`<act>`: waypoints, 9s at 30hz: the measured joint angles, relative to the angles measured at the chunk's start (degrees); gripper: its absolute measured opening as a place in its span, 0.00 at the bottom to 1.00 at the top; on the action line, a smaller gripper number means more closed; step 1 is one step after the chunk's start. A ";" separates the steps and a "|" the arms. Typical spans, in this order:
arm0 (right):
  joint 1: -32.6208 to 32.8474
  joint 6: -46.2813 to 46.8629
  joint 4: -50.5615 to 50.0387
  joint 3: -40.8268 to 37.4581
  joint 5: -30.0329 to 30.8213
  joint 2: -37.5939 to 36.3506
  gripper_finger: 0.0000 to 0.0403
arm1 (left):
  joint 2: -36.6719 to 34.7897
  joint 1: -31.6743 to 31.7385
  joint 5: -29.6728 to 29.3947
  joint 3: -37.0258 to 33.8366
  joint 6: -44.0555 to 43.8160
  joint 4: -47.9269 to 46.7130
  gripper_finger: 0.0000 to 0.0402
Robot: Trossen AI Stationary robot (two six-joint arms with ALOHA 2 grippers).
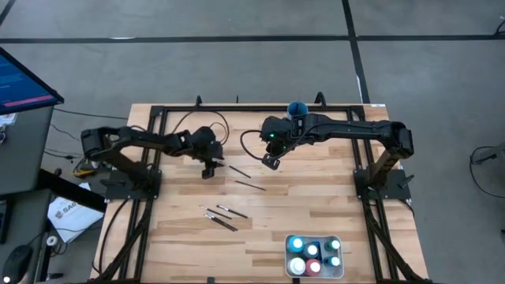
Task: Pick & Place Paint Supplies
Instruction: Put the silver paintbrush into the blue cup
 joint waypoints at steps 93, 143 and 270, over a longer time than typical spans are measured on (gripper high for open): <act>-2.03 -25.73 4.59 0.17 -11.71 9.09 0.39 | 0.75 -15.59 -9.09 17.86 -14.46 -0.46 0.00; -8.51 -20.54 18.93 -0.98 -13.95 -21.16 0.02 | -17.89 -7.63 -9.09 17.92 -27.21 30.47 0.42; -8.98 -8.15 41.50 -26.43 -13.25 -29.92 0.56 | 2.08 -9.71 -2.04 29.49 -34.51 31.74 0.00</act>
